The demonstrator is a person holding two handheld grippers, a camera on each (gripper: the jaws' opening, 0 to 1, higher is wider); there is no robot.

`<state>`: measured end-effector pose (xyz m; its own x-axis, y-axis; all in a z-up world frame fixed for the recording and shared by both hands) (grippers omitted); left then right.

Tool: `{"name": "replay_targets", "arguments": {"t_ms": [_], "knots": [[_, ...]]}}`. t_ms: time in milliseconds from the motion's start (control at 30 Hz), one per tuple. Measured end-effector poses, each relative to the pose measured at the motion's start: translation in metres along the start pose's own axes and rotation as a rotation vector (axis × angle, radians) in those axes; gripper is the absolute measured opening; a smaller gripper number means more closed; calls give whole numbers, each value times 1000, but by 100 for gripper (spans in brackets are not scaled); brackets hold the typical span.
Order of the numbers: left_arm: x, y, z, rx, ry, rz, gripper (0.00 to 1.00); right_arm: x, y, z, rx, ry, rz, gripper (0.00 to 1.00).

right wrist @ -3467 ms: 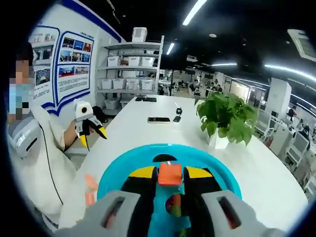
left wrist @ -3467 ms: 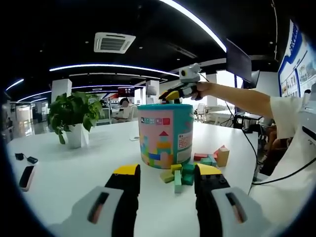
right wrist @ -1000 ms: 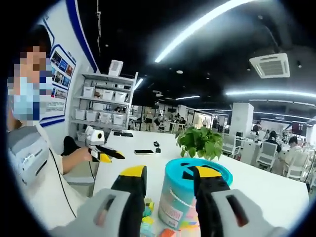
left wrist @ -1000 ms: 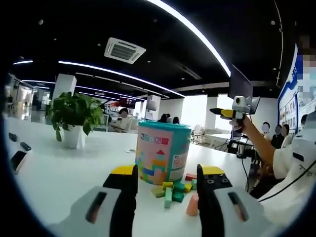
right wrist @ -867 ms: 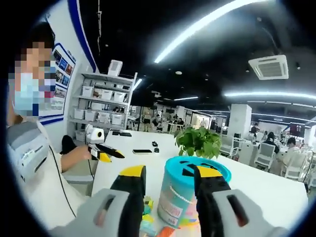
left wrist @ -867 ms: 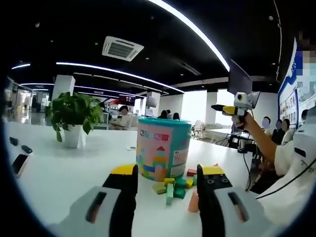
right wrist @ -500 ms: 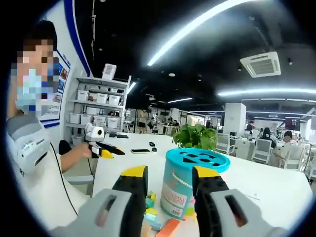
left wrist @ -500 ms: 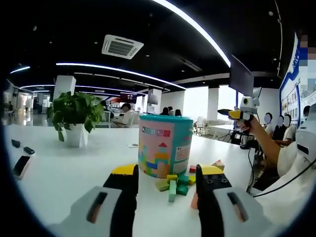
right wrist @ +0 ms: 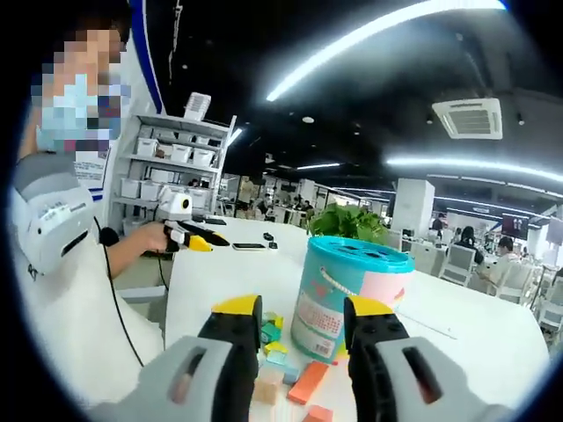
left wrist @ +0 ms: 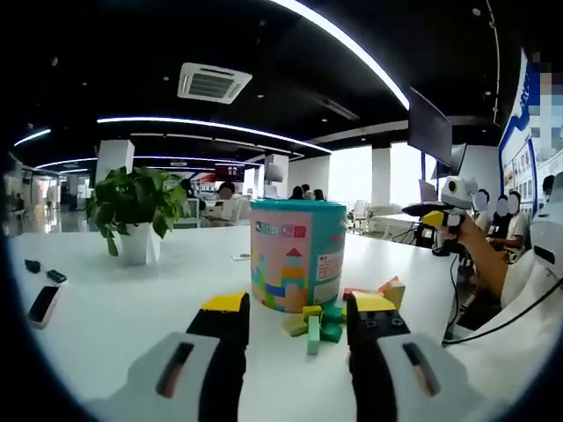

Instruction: Arrange the toys in the designated storage area by placing each visible toy with the group until no toy remains scattered across the table.

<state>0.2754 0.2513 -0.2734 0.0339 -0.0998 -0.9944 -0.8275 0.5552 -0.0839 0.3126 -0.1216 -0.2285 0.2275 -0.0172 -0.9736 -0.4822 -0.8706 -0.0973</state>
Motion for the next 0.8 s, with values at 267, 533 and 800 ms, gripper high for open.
{"name": "replay_targets", "arguments": {"t_ms": [267, 533, 800], "knots": [[1, 0, -1, 0, 6, 3, 46, 5, 14, -1, 44, -2, -10, 41], [0, 3, 3, -29, -2, 4, 44, 15, 22, -1, 91, 26, 13, 39], [3, -2, -5, 11, -34, 26, 44, 39, 23, 5, 83, 81, 98, 33]]}}
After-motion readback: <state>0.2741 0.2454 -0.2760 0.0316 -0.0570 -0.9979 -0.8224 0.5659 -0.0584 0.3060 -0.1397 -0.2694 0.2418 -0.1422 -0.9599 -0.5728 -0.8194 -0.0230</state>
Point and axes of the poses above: the point that each gripper's makers call its tool centre point, and the gripper's own axes: y roughly backward along the fingers, z roughly to its left, x roughly out of its underside, the point moved 6 cm from there along y, roughly backward along the fingers, and after that the axes turned 9 degrees about -z, right-handed, at the moved point
